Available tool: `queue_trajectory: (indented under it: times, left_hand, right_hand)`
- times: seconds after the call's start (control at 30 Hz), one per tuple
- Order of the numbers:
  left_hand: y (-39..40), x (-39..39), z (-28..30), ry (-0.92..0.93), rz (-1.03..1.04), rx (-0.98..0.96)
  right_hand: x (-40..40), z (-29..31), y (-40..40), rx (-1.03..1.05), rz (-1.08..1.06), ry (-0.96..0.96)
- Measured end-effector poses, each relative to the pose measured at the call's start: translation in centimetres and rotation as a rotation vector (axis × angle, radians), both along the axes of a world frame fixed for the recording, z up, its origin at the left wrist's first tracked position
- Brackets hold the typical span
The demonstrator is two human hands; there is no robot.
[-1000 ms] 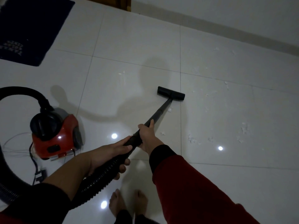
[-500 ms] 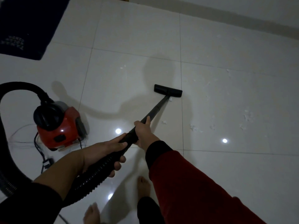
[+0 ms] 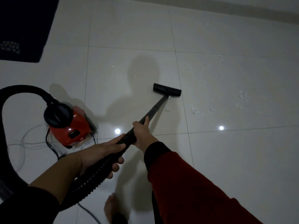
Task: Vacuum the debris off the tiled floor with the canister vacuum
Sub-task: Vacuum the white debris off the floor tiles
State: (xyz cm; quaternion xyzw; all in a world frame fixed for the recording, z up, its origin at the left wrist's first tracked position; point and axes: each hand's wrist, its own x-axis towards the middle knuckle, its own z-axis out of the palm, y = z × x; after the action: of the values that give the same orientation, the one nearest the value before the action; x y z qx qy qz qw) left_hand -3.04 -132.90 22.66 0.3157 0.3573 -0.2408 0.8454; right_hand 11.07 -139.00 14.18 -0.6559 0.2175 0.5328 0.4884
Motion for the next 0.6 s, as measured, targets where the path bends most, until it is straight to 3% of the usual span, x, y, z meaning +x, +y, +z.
queue_trajectory:
  times: [0.6]
  left_hand:
    - [1.5, -6.5, 0.0, -0.009, -0.088, -0.019]
  right_hand:
    - [-7.4, 0.9, 0.2, -0.026, -0.090, -0.010]
